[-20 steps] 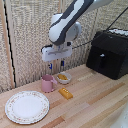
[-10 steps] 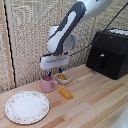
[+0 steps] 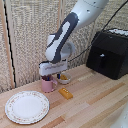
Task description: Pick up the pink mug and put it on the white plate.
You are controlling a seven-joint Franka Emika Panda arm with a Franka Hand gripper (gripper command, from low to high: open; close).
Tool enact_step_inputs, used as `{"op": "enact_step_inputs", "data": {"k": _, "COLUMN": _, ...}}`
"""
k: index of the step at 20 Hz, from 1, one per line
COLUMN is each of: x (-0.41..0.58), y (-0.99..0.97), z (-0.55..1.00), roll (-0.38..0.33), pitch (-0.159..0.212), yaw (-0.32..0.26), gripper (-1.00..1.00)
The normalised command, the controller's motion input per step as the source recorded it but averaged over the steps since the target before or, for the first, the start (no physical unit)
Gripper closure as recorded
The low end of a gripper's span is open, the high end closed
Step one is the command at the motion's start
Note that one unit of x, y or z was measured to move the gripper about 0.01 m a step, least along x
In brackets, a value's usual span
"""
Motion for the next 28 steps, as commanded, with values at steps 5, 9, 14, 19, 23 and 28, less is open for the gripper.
{"op": "enact_step_inputs", "data": {"k": 5, "x": 0.041, "y": 0.12, "z": -0.11, "roll": -0.029, "pitch": 0.007, "yaw": 0.007, "gripper": 1.00}}
{"op": "enact_step_inputs", "data": {"k": 9, "x": 0.000, "y": 0.02, "z": -0.05, "roll": -0.006, "pitch": 0.009, "yaw": 0.002, "gripper": 1.00}}
{"op": "enact_step_inputs", "data": {"k": 14, "x": -0.001, "y": 0.00, "z": 0.00, "roll": 0.000, "pitch": -0.034, "yaw": -0.007, "gripper": 1.00}}
{"op": "enact_step_inputs", "data": {"k": 19, "x": 0.000, "y": 0.00, "z": 0.27, "roll": 0.016, "pitch": -0.059, "yaw": -0.014, "gripper": 1.00}}
{"op": "enact_step_inputs", "data": {"k": 23, "x": 0.004, "y": 0.00, "z": 0.68, "roll": 0.122, "pitch": -0.058, "yaw": -0.001, "gripper": 1.00}}
{"op": "enact_step_inputs", "data": {"k": 28, "x": 0.030, "y": 0.03, "z": 0.84, "roll": 0.121, "pitch": -0.005, "yaw": 0.000, "gripper": 1.00}}
